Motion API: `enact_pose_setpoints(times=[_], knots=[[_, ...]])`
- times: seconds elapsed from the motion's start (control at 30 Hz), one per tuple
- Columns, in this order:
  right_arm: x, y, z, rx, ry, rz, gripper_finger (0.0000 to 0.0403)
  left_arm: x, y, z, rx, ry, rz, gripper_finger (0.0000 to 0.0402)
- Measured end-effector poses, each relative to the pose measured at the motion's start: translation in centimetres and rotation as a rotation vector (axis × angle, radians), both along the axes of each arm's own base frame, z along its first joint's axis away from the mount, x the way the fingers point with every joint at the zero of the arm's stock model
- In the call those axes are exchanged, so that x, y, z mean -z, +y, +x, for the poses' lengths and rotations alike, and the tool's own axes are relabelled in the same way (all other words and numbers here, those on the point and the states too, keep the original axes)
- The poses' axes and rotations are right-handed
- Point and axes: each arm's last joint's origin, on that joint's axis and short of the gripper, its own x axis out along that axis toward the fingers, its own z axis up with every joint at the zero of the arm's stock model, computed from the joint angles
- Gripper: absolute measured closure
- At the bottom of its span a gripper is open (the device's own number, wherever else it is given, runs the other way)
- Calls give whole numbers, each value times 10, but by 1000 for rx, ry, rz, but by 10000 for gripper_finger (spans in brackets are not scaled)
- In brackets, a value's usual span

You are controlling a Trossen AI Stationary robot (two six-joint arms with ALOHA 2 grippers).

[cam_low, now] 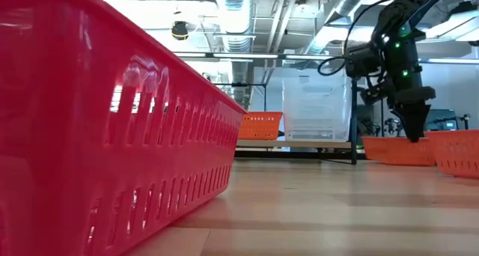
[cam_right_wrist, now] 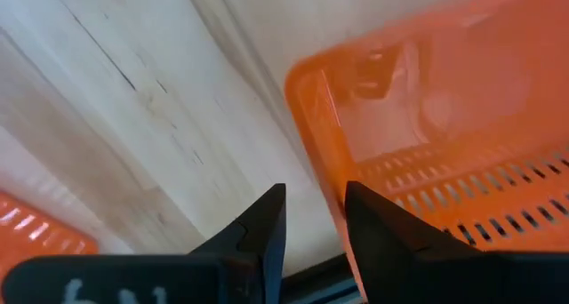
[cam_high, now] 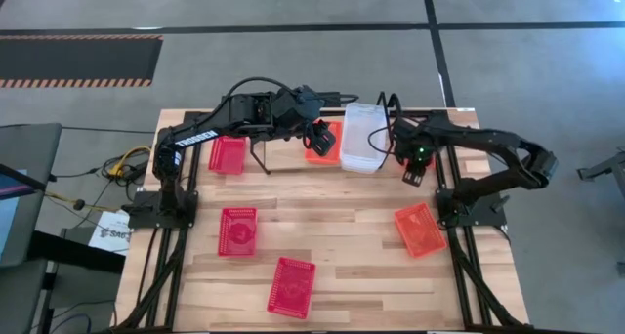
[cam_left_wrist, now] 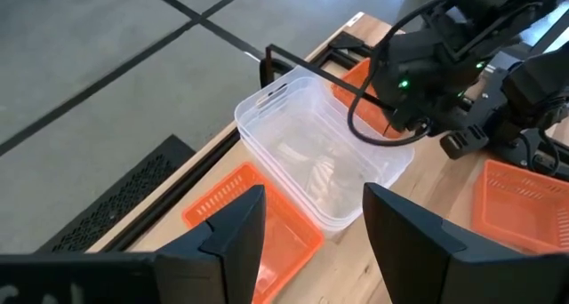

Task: Stack baskets on shelf by color
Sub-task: Stack the top orange bin on top of the orange bin on the shelf

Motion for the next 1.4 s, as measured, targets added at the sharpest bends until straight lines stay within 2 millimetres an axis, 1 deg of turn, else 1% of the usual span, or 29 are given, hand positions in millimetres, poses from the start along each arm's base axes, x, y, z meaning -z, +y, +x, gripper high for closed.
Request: enact_pose_setpoints(times=[0.17, 0.23, 0.33, 0.43, 0.47, 0.57, 0.7, 0.9, 0.97, 1.17, 1.3, 1.4], knots=[[9, -5, 6, 0, 27, 23, 266, 0, 0, 0, -2, 0, -2, 224], [11, -5, 6, 0, 37, 31, 275, 0, 0, 0, -3, -1, -3, 224], [12, -5, 6, 6, 43, 32, 310, 0, 0, 0, -7, -5, -9, 224], [9, -3, 5, 23, 33, 22, 372, 0, 0, 0, -8, -5, -9, 224], [7, -2, 4, 27, 29, 18, 384, 0, 0, 0, -8, -5, -9, 224], [-1, 5, -2, 55, 34, 22, 387, 0, 0, 0, -7, -6, -9, 224], [-24, 19, -7, 81, 10, -3, 396, 0, 0, 0, -7, -5, -9, 224], [-73, 53, -16, 124, -106, -70, 399, 0, 0, 0, -7, -5, -9, 224], [-92, 65, -19, 128, -185, -97, 400, 0, 0, 0, -7, -5, -8, 224], [-148, 97, -33, 95, -510, -127, 401, 0, 0, 0, -13, -3, -2, 224], [-177, 113, -40, 30, -704, -118, 401, 0, 2, 0, -17, -3, -1, 224], [-195, 122, -39, -50, -821, -91, 401, 0, 4, 0, -14, 3, 6, 224]])
